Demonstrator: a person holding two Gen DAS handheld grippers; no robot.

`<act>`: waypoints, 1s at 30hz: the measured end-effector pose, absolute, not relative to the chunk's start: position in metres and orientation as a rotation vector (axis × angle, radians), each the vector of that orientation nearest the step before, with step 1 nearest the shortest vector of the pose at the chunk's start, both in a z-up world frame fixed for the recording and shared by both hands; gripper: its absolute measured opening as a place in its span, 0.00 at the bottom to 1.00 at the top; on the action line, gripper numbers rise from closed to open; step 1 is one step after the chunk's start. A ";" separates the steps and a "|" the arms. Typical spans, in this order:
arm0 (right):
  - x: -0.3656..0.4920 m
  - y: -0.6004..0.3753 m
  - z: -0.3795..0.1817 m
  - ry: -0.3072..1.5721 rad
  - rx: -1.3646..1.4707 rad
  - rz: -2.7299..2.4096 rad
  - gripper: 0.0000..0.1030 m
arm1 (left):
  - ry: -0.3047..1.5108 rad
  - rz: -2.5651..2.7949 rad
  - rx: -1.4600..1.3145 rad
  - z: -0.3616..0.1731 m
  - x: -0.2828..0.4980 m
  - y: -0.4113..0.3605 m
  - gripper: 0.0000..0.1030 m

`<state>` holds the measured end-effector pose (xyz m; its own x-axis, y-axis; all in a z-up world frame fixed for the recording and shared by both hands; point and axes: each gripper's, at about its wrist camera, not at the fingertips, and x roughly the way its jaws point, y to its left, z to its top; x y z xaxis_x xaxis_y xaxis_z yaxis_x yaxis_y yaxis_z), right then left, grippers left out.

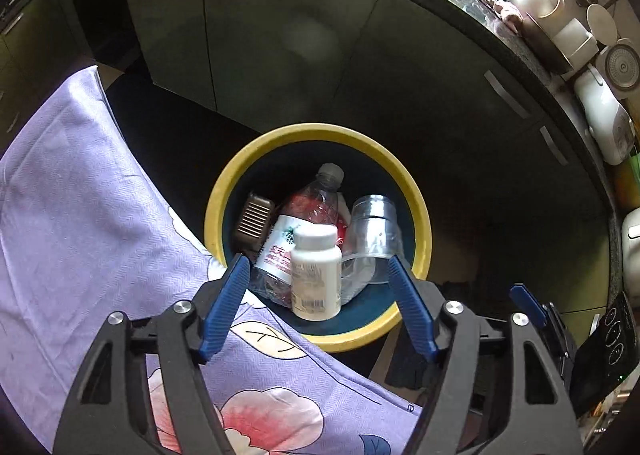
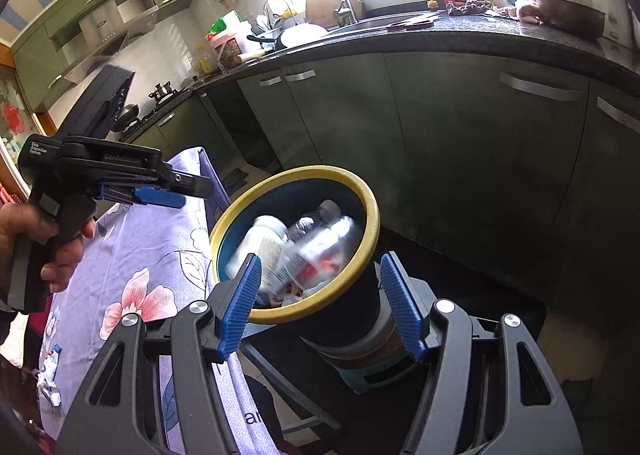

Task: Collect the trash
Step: 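Lift the supplement bottle, carry it over the bin, open the left gripper, then reach to the crumpled snack wrapper and grasp it with the right gripper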

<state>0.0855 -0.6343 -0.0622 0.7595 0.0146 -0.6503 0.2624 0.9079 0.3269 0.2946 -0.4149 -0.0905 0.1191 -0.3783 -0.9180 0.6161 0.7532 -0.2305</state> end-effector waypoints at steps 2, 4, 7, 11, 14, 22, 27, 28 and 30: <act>0.086 -0.636 -0.064 0.704 0.418 -0.140 0.60 | 1.230 -0.743 0.210 -0.079 0.287 -0.398 0.66; 0.088 -0.636 -0.067 0.711 0.418 -0.137 0.60 | 1.202 -0.757 0.191 -0.065 0.276 -0.375 0.69; 0.094 -0.629 -0.069 0.726 0.408 -0.122 0.60 | 1.142 -0.759 0.161 -0.047 0.250 -0.337 0.74; 0.103 -0.612 -0.068 0.745 0.370 -0.082 0.60 | 1.058 -0.750 0.124 -0.024 0.211 -0.283 0.76; 0.110 -0.591 -0.067 0.762 0.331 -0.035 0.60 | 1.014 -0.728 0.070 -0.016 0.183 -0.239 0.79; 0.133 -0.498 -0.064 0.824 0.198 0.196 0.60 | 0.927 -0.541 -0.099 -0.015 0.127 -0.102 0.80; 0.145 -0.424 -0.069 0.882 0.099 0.359 0.60 | 0.820 -0.326 -0.176 -0.005 0.094 -0.011 0.84; 0.146 -0.406 -0.070 0.889 0.074 0.393 0.60 | 0.800 -0.284 -0.185 -0.003 0.087 0.006 0.85; 0.147 -0.373 -0.073 0.908 0.038 0.462 0.60 | 0.767 -0.214 -0.206 -0.001 0.074 0.035 0.85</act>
<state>0.1470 -0.3734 -0.0734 0.5248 0.4016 -0.7506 -0.3702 0.9017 0.2236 0.0744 0.0347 -0.0014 0.7002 -0.2657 -0.6627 0.1160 0.9582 -0.2616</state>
